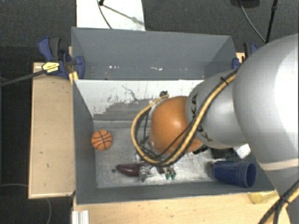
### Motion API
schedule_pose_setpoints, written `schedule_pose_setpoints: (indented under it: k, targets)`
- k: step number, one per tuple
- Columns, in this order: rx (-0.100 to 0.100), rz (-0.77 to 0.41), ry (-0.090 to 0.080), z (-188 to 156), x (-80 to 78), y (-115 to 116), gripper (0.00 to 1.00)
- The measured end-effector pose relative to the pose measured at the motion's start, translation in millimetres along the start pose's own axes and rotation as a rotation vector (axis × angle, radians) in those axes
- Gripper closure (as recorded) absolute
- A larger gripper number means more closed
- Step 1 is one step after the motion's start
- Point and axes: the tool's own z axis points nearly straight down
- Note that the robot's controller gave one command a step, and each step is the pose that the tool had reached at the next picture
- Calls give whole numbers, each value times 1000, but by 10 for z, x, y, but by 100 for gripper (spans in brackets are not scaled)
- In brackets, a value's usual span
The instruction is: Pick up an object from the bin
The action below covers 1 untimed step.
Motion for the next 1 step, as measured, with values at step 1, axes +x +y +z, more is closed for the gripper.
schedule_pose_setpoints:
  k: [1]
  targets:
    - [1, -144, 1, -1969, -232, 111, 100]
